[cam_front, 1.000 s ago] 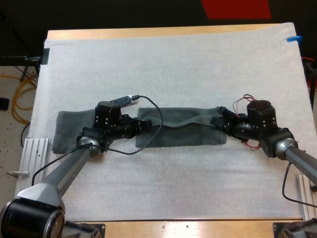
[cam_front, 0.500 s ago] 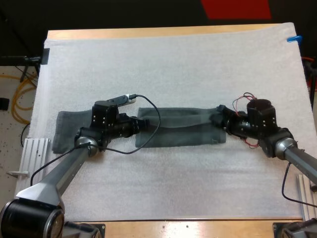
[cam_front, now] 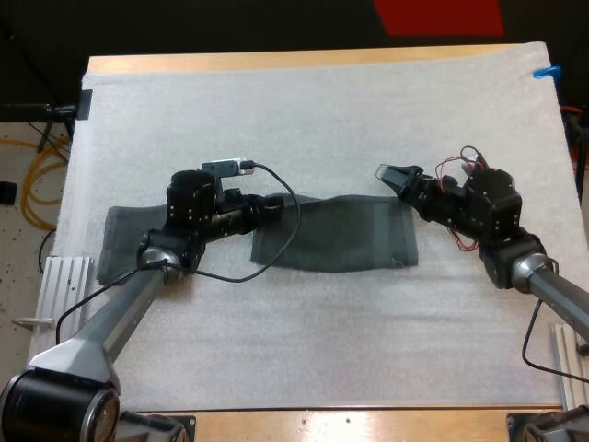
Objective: Pick towel from pile fold and stack
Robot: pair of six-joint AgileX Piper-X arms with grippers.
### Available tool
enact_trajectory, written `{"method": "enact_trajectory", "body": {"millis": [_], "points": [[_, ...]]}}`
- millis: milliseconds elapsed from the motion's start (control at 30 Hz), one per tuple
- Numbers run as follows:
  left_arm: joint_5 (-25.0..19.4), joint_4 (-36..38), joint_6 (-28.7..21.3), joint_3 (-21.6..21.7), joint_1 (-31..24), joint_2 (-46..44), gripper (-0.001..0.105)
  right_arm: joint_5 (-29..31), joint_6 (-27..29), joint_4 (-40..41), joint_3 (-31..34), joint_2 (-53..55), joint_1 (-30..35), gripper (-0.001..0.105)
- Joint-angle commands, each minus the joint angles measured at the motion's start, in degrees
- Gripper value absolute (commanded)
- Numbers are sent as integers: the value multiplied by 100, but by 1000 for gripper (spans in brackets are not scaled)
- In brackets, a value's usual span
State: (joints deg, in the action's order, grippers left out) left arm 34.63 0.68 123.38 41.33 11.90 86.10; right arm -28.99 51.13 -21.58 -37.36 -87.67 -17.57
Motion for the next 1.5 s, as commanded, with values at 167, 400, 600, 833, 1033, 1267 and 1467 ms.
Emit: {"method": "enact_trajectory", "body": {"millis": [167, 400, 600, 833, 1033, 1267, 1467], "points": [[54, 277, -85, 37, -11, -25, 0, -215, 93, -7, -51, 34, 24, 80], [-108, 766, -805, 37, -11, -25, 27, -329, 93, -8, -51, 34, 24, 80], [-316, 853, -804, 37, -11, -25, 49, -426, 93, -8, -51, 34, 24, 80], [-472, 1189, -1109, 93, -11, -527, 49, -868, 262, 4, -51, 77, 24, 73], [-1376, 2193, -2197, 101, -11, -1819, 49, -776, 1208, 830, -70, 599, 24, 81], [-1653, 3165, -2329, 193, -11, -3154, 49, -11, 2322, 2578, -67, 1658, 24, 83], [-1653, 4080, -2246, 496, -11, -4015, 60, 664, 2873, 3934, -67, 2787, 24, 83]]}}
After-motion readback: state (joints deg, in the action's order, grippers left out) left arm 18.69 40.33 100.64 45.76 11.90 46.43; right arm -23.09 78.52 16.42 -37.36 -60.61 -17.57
